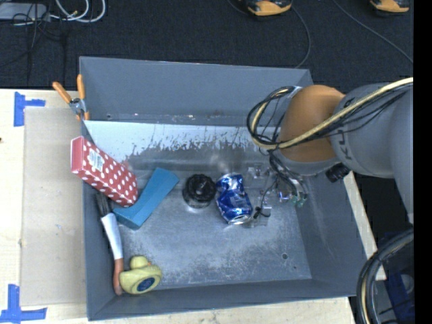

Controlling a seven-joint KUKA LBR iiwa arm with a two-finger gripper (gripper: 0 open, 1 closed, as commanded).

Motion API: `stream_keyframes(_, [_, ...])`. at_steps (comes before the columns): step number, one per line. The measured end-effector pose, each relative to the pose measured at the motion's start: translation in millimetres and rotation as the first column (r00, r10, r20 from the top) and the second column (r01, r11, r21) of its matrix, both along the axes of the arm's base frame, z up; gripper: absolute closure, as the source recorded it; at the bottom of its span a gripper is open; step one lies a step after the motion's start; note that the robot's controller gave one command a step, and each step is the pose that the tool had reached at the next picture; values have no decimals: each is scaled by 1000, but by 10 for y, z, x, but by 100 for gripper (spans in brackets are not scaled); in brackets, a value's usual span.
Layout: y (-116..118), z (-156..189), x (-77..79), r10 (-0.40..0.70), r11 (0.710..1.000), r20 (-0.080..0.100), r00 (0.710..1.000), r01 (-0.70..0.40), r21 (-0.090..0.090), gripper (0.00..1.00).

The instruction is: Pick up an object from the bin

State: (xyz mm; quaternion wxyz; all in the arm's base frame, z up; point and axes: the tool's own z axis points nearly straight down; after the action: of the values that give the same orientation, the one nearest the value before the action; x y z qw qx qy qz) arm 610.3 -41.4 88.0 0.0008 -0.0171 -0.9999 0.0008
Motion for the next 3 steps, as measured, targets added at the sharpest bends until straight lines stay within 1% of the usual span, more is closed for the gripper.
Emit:
stream_keyframes(1, [370, -325, 43, 36, 999, -9, 999, -36, 5, 0])
stream_keyframes(2, [87, -182, -303, -64, 998, -3, 998, 64, 0, 100])
stream_keyframes(3, [95, -185, -303, -62, 998, -3, 998, 62, 0, 0])
